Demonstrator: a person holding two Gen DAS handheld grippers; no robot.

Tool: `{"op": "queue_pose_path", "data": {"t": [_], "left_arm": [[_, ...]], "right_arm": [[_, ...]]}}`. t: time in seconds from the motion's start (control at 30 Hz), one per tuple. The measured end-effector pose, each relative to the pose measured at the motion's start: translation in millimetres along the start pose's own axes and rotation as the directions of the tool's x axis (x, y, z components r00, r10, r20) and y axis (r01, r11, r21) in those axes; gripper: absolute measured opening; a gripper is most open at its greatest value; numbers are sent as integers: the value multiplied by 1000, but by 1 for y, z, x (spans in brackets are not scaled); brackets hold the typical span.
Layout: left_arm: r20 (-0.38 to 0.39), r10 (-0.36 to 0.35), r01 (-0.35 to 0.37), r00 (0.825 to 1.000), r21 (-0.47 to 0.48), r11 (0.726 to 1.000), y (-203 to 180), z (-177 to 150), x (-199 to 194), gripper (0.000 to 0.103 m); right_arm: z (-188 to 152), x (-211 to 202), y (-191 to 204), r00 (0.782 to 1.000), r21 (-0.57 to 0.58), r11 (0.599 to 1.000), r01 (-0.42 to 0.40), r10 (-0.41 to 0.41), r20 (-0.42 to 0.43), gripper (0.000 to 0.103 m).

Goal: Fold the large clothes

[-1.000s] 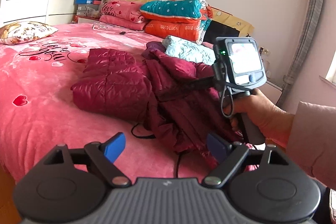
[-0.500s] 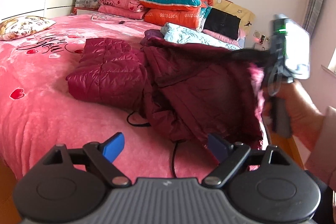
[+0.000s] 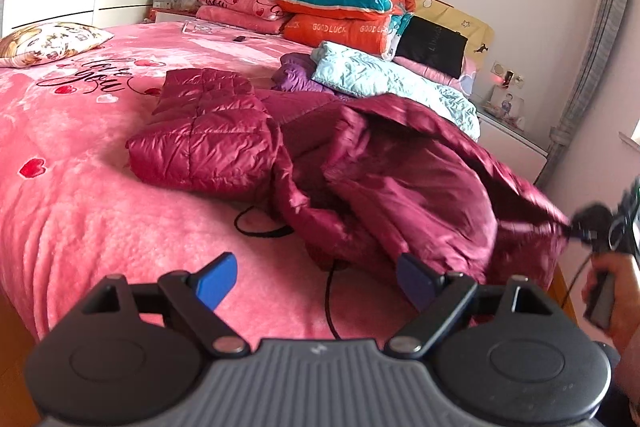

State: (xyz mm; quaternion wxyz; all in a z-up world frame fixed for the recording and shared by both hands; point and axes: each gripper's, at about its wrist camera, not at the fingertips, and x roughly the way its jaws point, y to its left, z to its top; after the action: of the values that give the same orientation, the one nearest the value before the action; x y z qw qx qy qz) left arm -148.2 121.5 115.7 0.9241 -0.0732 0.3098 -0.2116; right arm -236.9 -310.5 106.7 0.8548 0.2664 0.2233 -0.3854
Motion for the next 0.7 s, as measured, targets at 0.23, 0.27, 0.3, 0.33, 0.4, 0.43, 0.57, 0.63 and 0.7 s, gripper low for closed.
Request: {"op": "queue_pose_path", "data": {"t": [0.23,0.27,0.3,0.33,0.4,0.43,0.57,0.63,0.7], "left_arm": [[-12,15,-15,1000,36,999,-14,-1,8,87],[-19,19,-19,1000,38,999,-17,-1,11,87],[-26,22,-21,999,37,999,-19,-1,15,87],[-31,23,-22,999,33,999,-21,0,20,87],[-39,27,-26,999,20,999,-24,4,29,87],[-43,29,-29,999,11,1000,-25,7,35,87],[-64,34,-38,997,-70,997,-23,17,62,86],[-83,38,-47,996,-114,992,-21,21,77,84],[-101,34,-48,994,-135,990,-21,24,94,84]], "right_arm": [[-14,18,-47,993,144,986,88,-77,-85,5],[-15,18,-45,993,132,987,87,-76,-88,6],[-17,16,-40,994,108,991,83,-74,-84,9],[-18,16,-36,995,79,994,73,-67,-80,20],[-20,13,-29,996,42,998,56,-53,-67,30],[-19,13,-32,997,33,999,42,-40,-60,40],[-19,6,-22,1000,-39,999,16,-17,-25,62],[-12,4,-16,1000,-74,997,7,-8,-7,68],[-2,9,-17,1000,-89,996,-4,5,13,76]]}}
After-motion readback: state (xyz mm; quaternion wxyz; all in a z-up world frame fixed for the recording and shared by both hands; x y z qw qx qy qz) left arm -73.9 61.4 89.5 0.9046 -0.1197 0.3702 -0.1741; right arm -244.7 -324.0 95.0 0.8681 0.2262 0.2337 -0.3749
